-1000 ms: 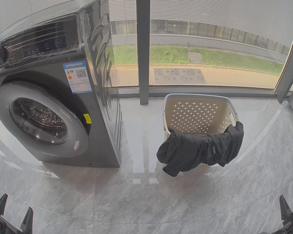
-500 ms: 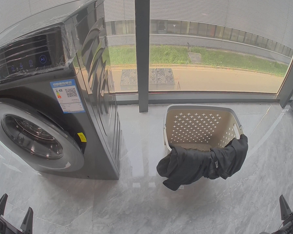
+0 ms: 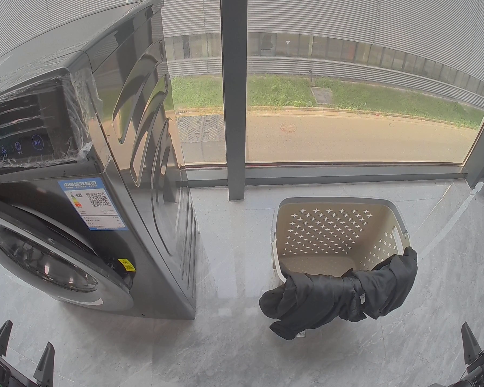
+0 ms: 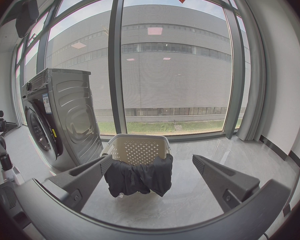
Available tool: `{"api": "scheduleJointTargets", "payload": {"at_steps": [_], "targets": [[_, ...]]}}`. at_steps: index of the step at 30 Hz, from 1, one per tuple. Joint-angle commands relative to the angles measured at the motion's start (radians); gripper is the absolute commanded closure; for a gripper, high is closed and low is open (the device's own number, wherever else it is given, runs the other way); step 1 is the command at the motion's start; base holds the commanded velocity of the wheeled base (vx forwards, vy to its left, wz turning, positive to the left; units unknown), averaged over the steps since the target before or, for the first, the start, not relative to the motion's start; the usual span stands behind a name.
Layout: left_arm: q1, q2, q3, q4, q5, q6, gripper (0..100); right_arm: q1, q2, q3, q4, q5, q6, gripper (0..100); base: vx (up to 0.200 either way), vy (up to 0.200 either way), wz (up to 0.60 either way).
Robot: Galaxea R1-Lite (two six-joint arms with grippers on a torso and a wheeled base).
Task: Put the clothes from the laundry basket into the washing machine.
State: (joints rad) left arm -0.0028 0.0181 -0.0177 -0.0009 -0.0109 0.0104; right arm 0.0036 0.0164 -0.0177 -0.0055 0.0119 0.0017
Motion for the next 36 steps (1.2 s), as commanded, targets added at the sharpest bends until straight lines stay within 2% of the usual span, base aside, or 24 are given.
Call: {"api": "scheduleJointTargets", "payload": {"at_steps": [1,24,36], "targets": [[0.000,-0.018,0.016,-0.001,0.000,0.000,0,-0.001,-0.016,0.018,-0.001,0.000,0.000,0,0.000,-0.200,0.00],[0.000,-0.018,0.016,-0.001,0.000,0.000,0,-0.001,-0.016,0.018,-0.001,0.000,0.000,0,0.000,-0.200,0.00],[0.000,-0.018,0.016,-0.001,0.000,0.000,0,-0.001,-0.016,0.018,-0.001,0.000,0.000,0,0.000,0.000,0.00]]}}
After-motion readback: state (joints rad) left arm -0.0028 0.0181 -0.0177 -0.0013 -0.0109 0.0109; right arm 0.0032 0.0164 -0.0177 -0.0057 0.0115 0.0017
